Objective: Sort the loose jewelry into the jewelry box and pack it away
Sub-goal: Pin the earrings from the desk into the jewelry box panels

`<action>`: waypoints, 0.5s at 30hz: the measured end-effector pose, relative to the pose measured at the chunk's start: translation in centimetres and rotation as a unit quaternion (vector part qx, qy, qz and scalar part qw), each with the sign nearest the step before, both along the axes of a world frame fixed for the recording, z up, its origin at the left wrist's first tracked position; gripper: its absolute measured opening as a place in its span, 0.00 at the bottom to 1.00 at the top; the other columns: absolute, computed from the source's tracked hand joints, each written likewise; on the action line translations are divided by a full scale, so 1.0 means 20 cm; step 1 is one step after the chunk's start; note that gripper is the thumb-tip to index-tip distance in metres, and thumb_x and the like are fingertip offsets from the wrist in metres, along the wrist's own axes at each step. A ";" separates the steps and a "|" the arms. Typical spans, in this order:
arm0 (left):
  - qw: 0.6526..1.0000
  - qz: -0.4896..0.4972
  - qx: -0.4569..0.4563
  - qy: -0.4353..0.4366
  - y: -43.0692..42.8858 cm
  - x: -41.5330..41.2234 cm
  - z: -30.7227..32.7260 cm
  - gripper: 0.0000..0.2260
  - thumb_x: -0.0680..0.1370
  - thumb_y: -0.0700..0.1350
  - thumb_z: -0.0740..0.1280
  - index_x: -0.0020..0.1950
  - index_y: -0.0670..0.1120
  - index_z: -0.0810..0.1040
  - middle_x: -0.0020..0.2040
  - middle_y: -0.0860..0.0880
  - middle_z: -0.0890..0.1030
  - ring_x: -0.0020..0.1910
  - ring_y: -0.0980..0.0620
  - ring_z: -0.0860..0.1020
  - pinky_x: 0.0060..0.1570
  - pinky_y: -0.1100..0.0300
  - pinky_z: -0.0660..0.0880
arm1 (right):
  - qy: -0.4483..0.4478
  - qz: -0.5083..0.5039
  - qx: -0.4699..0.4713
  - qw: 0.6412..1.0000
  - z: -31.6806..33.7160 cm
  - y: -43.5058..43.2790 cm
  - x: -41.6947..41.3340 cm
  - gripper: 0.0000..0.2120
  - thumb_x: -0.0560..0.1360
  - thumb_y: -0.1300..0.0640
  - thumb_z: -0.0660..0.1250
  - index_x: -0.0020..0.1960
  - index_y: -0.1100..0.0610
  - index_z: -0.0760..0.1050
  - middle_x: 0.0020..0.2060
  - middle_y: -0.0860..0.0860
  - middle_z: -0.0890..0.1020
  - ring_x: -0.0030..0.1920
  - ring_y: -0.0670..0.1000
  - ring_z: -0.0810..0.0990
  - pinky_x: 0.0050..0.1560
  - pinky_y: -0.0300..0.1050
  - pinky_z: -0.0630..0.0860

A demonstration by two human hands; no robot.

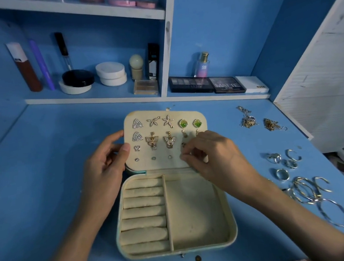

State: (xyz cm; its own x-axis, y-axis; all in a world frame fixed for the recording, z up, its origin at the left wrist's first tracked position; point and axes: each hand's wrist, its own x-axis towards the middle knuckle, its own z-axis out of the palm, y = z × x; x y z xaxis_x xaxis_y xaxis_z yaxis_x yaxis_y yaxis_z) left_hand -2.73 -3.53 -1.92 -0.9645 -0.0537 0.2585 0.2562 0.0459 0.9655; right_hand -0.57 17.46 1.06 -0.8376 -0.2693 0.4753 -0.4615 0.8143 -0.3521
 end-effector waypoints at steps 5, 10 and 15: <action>1.000 0.001 0.003 -0.002 0.00 0.00 0.00 0.13 0.78 0.38 0.64 0.54 0.56 0.77 0.36 0.61 0.80 0.31 0.63 0.75 0.33 0.74 0.69 | 0.005 -0.035 -0.093 0.995 0.08 0.10 -0.04 0.05 0.71 0.56 0.68 0.42 0.57 0.82 0.33 0.47 0.79 0.35 0.46 0.72 0.36 0.28 0.67; 1.000 -0.004 0.004 0.001 0.00 0.00 0.00 0.13 0.79 0.38 0.63 0.54 0.56 0.77 0.35 0.61 0.80 0.31 0.63 0.75 0.32 0.74 0.69 | -0.066 -0.147 -0.103 0.982 0.12 0.38 -0.18 0.04 0.73 0.62 0.70 0.41 0.54 0.81 0.36 0.46 0.82 0.36 0.39 0.75 0.38 0.25 0.69; 1.000 -0.003 0.005 0.000 -0.01 0.00 -0.01 0.12 0.79 0.39 0.64 0.55 0.55 0.77 0.36 0.60 0.80 0.31 0.64 0.73 0.33 0.74 0.69 | -0.176 -0.131 -0.011 0.975 0.07 0.50 -0.24 0.05 0.71 0.64 0.71 0.42 0.55 0.83 0.36 0.47 0.82 0.36 0.32 0.75 0.39 0.22 0.67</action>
